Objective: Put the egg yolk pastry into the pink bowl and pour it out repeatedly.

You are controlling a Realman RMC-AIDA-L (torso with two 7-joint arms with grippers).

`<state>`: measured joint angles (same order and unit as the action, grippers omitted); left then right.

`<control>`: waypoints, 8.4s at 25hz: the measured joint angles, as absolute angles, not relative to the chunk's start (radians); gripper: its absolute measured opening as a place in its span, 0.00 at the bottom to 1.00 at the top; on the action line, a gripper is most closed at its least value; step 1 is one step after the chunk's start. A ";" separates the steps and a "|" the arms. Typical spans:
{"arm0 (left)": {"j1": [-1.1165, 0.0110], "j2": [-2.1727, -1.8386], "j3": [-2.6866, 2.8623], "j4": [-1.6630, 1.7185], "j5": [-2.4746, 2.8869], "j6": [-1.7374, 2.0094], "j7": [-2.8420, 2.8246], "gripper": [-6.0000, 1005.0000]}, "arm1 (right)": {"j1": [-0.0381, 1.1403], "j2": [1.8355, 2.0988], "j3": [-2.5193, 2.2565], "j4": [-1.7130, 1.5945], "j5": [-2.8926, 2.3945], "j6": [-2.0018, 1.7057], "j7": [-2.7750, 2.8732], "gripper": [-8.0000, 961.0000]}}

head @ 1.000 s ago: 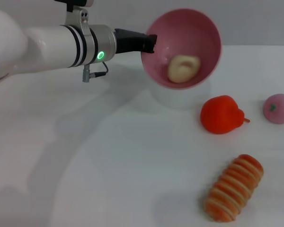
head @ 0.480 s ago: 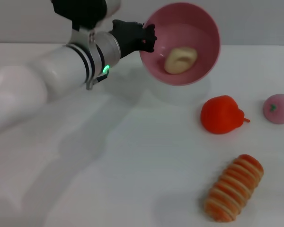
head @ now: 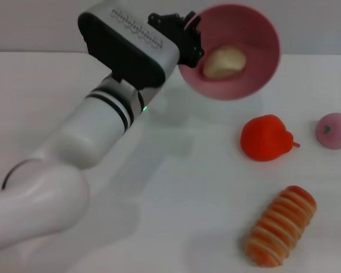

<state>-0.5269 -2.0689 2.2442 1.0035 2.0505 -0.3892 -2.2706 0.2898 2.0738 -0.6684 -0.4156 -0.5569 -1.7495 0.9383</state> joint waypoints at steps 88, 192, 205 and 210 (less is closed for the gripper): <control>-0.826 -2.053 1.423 0.867 2.239 0.733 -2.440 0.04 | 0.441 1.993 -0.734 -1.531 -1.317 -2.082 2.091 0.65; -0.819 -2.052 1.256 0.852 2.258 0.970 -2.451 0.04 | 0.393 2.073 -1.288 -1.538 -1.799 -1.126 1.926 0.61; -0.848 -2.024 1.247 0.858 2.329 1.119 -2.474 0.04 | 0.265 2.074 -0.999 -1.259 -1.121 -1.330 1.347 0.61; -0.856 -2.017 1.247 0.870 2.366 1.163 -2.500 0.04 | 0.209 2.073 -0.918 -1.032 -0.931 -1.416 1.108 0.61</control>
